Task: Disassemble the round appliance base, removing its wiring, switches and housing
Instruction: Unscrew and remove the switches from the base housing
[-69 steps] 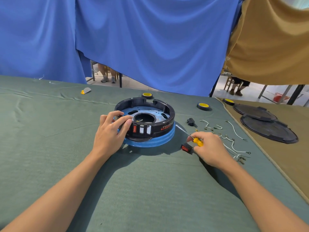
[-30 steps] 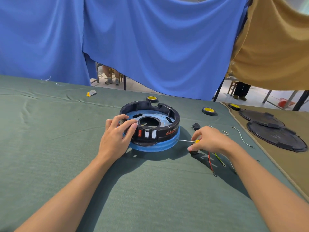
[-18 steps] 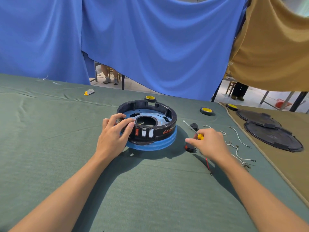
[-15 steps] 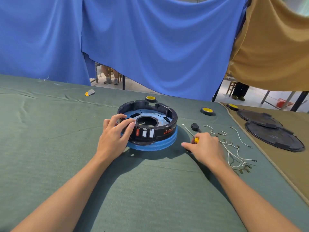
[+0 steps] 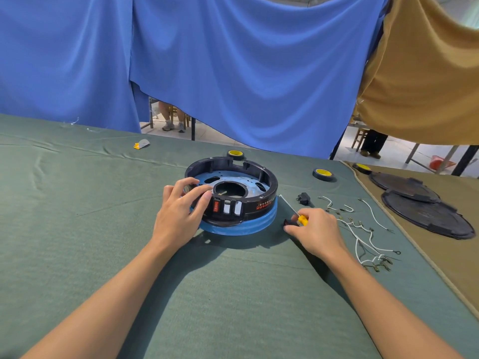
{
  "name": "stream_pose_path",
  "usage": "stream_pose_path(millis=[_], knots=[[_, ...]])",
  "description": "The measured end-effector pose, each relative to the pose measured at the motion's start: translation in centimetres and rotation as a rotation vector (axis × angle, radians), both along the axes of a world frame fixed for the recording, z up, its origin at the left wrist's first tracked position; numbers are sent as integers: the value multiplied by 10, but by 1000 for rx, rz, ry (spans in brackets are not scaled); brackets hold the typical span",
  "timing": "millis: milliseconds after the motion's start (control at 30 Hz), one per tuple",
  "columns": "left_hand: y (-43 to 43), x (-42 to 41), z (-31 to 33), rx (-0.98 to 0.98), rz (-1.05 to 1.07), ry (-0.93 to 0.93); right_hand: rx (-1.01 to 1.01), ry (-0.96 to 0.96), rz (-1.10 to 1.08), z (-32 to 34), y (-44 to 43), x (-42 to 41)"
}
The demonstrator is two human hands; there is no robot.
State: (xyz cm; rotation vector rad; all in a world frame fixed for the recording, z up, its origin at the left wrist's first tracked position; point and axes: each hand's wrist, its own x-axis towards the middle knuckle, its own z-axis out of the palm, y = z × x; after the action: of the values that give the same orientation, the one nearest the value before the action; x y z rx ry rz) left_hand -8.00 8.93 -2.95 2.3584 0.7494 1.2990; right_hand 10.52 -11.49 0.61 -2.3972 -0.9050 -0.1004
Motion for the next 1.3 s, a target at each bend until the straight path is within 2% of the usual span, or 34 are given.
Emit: stream_pose_path(millis=[167, 267, 333, 500, 600, 733, 933, 1167, 1300], knots=[[-6, 0, 5, -25, 2, -32, 287, -76, 59, 20, -3, -12], [-14, 6, 10, -202, 73, -145, 383, -152, 135, 38, 9, -21], [-18, 10, 17, -380, 90, -184, 339, -156, 201, 46, 24, -22], [-23, 23, 35, -735, 188, -146, 132, -42, 263, 44, 55, -19], [-15, 22, 42, -859, 194, -180, 98, -31, 304, 35, 61, -21], [8, 14, 40, -945, 21, -290, 120, -69, 335, 35, 66, -20], [34, 27, 43, -1020, 3, -409, 65, -26, 419, 56, 78, -8], [58, 55, 55, -1042, 23, -337, -147, -131, 520, 68, 97, -2], [72, 65, 61, -1012, 1, -245, -246, -121, 603, 72, 109, 6]])
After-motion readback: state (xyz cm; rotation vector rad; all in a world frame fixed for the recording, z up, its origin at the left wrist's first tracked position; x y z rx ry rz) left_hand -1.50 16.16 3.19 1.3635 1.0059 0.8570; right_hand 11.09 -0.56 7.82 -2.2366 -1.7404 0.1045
